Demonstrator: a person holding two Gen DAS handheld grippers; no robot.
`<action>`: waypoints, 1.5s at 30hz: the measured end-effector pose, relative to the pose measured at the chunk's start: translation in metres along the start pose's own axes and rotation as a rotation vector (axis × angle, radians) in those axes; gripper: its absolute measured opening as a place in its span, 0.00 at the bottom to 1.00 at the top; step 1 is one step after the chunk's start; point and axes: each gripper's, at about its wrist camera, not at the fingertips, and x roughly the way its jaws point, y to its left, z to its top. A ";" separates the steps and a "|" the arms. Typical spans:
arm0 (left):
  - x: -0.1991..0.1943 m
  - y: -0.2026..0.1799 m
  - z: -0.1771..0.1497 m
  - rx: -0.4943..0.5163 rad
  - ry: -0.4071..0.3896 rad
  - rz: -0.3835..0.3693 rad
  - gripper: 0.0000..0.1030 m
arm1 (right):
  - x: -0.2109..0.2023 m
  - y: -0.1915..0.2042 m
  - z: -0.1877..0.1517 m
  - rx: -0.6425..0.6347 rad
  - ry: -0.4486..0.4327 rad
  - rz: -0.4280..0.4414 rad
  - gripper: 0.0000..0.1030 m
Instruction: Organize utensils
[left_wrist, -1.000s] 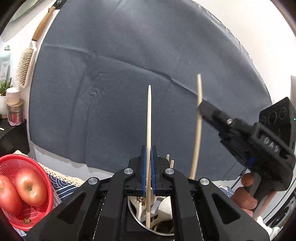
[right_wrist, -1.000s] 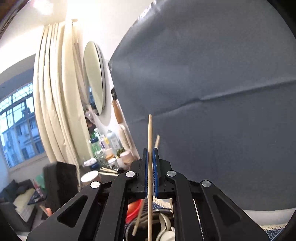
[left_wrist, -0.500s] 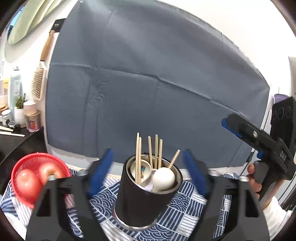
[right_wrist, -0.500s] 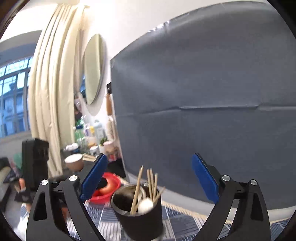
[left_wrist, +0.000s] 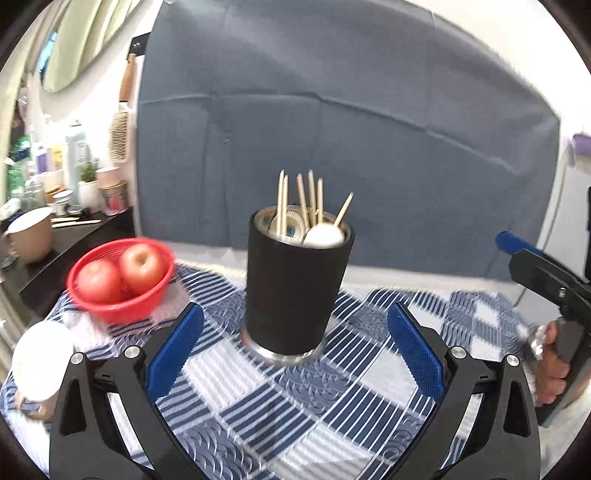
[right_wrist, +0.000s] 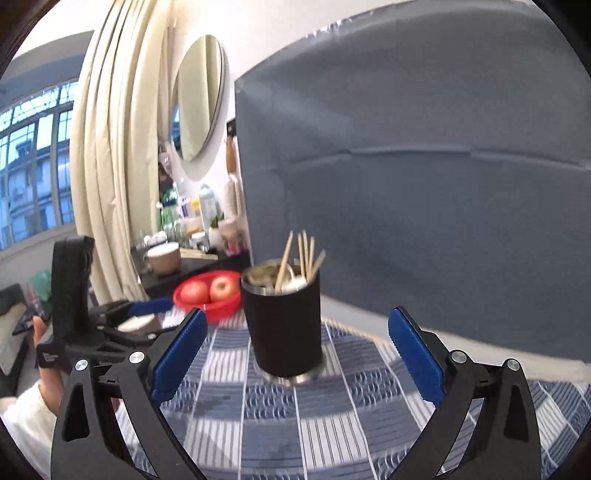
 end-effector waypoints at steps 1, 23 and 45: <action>-0.003 -0.003 -0.006 0.002 0.004 0.008 0.94 | -0.002 -0.001 -0.005 -0.001 0.011 -0.002 0.92; -0.032 -0.049 -0.092 0.042 0.044 0.135 0.94 | -0.022 -0.023 -0.114 0.011 0.153 -0.089 0.92; -0.038 -0.056 -0.094 0.073 0.015 0.158 0.94 | -0.023 -0.027 -0.115 0.043 0.159 -0.069 0.92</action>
